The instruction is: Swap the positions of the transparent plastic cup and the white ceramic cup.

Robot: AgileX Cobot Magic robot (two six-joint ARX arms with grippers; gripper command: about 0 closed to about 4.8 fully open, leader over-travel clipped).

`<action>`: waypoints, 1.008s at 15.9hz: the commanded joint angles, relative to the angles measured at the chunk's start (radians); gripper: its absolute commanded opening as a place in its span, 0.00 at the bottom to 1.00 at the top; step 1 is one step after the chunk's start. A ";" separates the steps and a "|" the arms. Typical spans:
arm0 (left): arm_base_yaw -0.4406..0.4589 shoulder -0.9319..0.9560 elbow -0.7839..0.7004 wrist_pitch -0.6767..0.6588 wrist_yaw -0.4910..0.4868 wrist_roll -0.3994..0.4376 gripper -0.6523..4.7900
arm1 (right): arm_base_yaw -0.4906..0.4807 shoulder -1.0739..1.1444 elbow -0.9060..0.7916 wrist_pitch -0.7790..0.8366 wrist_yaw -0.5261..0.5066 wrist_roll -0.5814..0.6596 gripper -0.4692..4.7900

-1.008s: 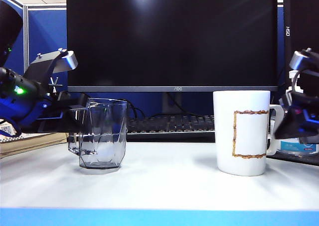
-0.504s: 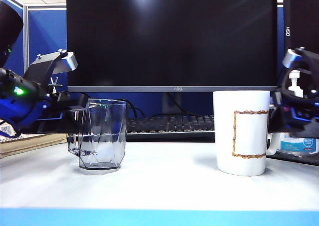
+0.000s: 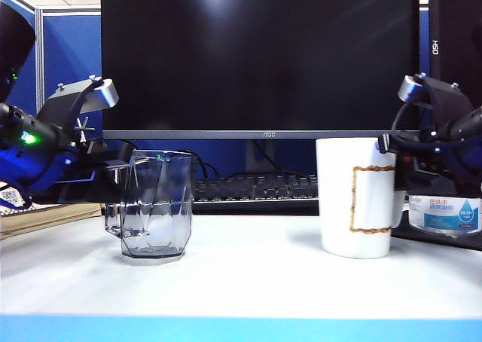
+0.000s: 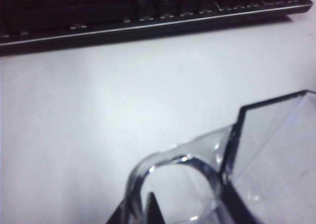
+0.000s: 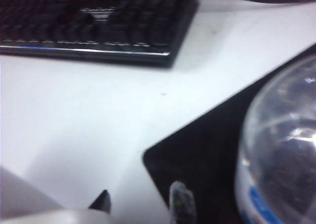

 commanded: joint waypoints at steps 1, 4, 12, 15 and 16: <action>0.000 -0.002 0.003 -0.003 0.008 0.002 0.11 | -0.001 0.013 0.006 0.021 0.001 0.000 0.36; 0.000 -0.002 0.003 -0.003 0.008 0.002 0.11 | 0.000 0.024 0.006 0.014 0.000 0.000 0.15; 0.000 -0.002 0.005 0.029 0.199 -0.040 0.11 | 0.000 0.021 0.006 0.016 0.000 0.043 0.08; -0.002 -0.002 0.055 0.031 0.301 -0.097 0.11 | 0.000 -0.046 0.007 0.014 0.000 0.057 0.08; -0.002 -0.002 0.068 0.022 0.315 -0.097 0.11 | 0.000 -0.070 0.007 0.012 0.000 0.057 0.08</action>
